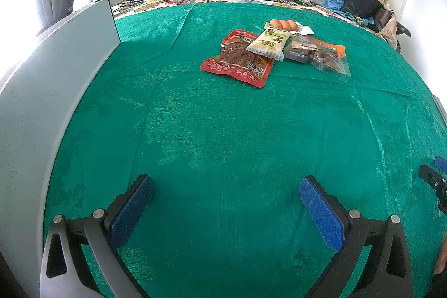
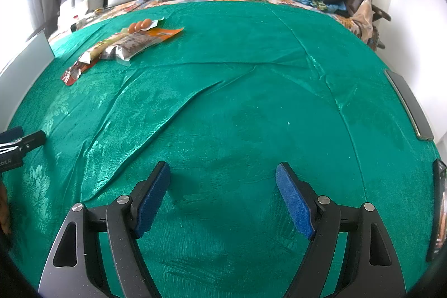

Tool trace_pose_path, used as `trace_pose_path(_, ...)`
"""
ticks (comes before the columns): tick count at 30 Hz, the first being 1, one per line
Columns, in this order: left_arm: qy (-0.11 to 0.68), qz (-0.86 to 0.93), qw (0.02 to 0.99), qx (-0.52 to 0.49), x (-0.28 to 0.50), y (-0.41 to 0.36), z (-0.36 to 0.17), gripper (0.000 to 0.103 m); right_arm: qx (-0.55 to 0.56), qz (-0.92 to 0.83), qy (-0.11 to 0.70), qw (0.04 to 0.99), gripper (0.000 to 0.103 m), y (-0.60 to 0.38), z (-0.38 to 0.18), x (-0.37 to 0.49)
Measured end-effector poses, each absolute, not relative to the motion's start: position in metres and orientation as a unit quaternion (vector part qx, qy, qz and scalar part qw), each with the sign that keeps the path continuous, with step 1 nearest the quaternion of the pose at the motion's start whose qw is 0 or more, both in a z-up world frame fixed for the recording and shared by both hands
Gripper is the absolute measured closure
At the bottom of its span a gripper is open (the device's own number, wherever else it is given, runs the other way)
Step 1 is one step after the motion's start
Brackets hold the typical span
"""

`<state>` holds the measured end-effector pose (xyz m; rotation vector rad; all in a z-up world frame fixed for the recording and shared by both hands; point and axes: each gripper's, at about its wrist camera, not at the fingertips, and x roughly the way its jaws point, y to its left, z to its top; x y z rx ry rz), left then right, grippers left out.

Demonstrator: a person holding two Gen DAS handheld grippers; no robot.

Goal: Organize snacks

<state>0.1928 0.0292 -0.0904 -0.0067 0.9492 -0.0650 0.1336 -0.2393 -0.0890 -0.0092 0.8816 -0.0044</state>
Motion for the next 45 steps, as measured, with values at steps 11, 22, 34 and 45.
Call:
trace_pose_path(11, 0.457, -0.031, 0.889, -0.003, 0.193, 0.029, -0.09, 0.0, -0.004, -0.002, 0.427, 0.904, 0.022, -0.239, -0.089, 0.134)
trace_pose_path(22, 0.461, -0.035, 0.887, 0.001, 0.193, 0.029, -0.09, 0.0, -0.004, -0.001, 0.427, 0.904, 0.022, -0.238, -0.088, 0.133)
trace_pose_path(34, 0.481, -0.118, 0.866, 0.062, 0.327, -0.008, -0.035, 0.015, -0.003, -0.001, 0.427, 0.904, 0.021, -0.238, -0.088, 0.133)
trace_pose_path(45, 0.512, -0.107, 0.851, 0.033, 0.38, -0.02, -0.069, 0.073, -0.003, -0.001, 0.427, 0.904, 0.021, -0.237, -0.088, 0.133)
